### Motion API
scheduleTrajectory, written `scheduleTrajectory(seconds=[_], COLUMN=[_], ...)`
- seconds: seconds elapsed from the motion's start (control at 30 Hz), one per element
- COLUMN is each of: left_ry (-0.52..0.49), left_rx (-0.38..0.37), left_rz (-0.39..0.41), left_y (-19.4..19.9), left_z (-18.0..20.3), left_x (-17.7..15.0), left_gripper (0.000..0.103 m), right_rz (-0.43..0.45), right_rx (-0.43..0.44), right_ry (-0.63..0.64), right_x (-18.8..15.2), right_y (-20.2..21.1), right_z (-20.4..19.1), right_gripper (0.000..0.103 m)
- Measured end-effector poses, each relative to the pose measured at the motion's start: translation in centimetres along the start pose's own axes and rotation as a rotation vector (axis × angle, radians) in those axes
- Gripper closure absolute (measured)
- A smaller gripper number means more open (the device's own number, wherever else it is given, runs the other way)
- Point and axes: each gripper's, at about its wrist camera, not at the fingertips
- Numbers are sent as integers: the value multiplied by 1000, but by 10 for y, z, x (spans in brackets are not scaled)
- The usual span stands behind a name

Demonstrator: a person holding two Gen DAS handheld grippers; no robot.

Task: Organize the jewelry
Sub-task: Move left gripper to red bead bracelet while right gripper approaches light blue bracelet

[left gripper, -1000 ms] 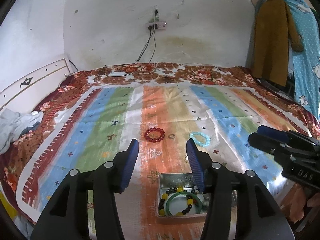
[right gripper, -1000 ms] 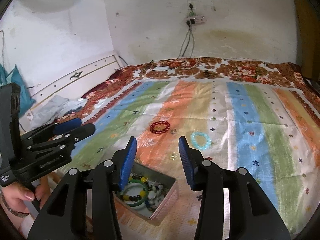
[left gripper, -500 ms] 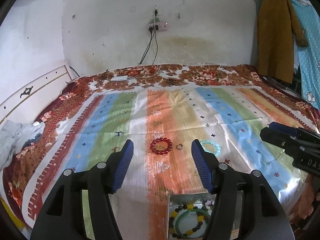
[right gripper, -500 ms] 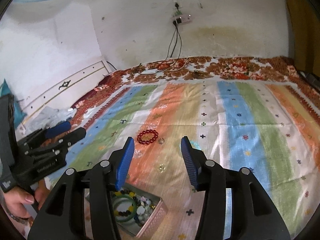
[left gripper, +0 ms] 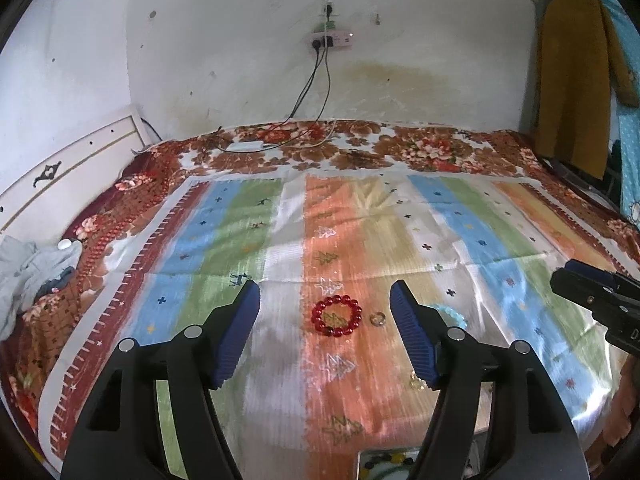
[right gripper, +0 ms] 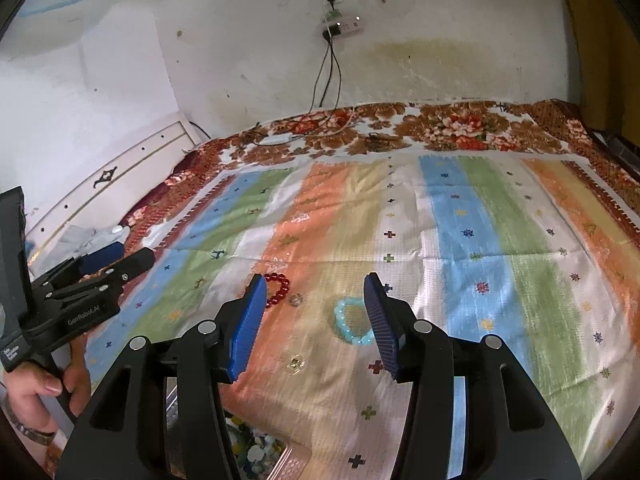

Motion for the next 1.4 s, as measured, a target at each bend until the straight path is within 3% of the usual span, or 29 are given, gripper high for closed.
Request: scheduleTrajectory(seconds=[0.27,0.8,1.1,1.4], left_ry=[14,6,91,122], left_rx=[-19,-51,-90,-115], left_rz=[-31,-156,-378,-460], left_y=[-24,-78,-134,-163], left_z=[-4,-4,-17,-23], left_x=[9,14,-1,-11], left_gripper=[34,32,32,32], right_rz=[-24,-171,-282,-361], right_rx=[-1,-61,-75,-94], right_ry=[-13,-42,-83,-108], right_x=[13,18,11,4], right_y=[-16,-76,-107,-133], right_z=[6,26,38,50], right_gripper=[52,52,52,52])
Point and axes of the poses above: each gripper's, at about its wrist camera, not at the fingertips, and y roughly against the way its jaws point, z to its right, x to its top, and after that the axes turned 7 degrees about -y, right-handed
